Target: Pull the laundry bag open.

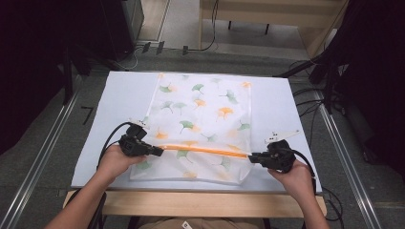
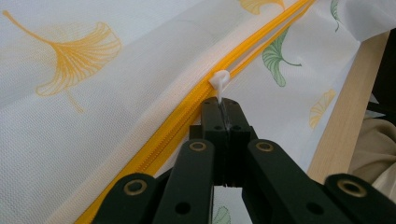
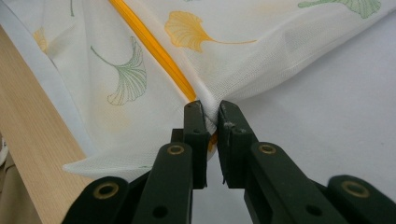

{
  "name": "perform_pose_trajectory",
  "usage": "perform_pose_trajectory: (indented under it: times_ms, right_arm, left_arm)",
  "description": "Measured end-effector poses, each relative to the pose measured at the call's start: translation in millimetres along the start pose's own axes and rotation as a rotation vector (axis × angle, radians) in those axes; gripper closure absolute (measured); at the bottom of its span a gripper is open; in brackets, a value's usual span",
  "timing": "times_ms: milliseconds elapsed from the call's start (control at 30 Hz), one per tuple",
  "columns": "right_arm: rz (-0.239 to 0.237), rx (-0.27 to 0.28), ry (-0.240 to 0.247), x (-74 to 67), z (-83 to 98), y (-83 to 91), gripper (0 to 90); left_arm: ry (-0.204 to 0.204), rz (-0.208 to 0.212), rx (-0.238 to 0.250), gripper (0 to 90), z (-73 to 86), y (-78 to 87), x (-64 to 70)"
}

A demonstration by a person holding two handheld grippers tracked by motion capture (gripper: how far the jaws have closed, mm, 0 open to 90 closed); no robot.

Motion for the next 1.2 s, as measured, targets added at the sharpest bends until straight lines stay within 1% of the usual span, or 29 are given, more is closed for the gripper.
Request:
perform_pose_trajectory:
  times_ms: [267, 367, 467, 600, 1200]
  right_arm:
    - [0.001, -0.004, -0.002, -0.1, 0.5, 0.0, 84.7]
    - [0.003, -0.004, -0.002, 0.6, 0.7, 0.1, 84.7]
    - [0.003, -0.004, -0.002, 0.7, 0.7, 0.4, 84.7]
    - [0.005, -0.006, -0.001, 1.0, 1.0, -0.3, 84.7]
    - [0.003, -0.007, -0.003, 1.4, 1.2, 0.0, 84.7]
  left_arm:
    - [0.004, -0.004, 0.002, 90.0, 1.3, 1.7, -1.8]
    - [0.015, -0.010, 0.002, 90.0, 4.1, 7.1, -5.6]
    - [0.015, -0.016, 0.004, 90.0, 6.4, 11.2, -9.1]
    - [0.027, -0.024, 0.011, 90.0, 8.2, 13.9, -11.5]
    - [0.026, -0.019, 0.006, 90.0, 9.1, 14.9, -12.2]
Point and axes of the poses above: each handheld gripper's, and its own axes: y roughly backward along the jaws, z roughly out of its underside, x roughly to its right, the point moved 10 cm from there along -y, roughly forward along the jaws, and after that the axes turned 10 degrees about x, right-handed, at the moved point
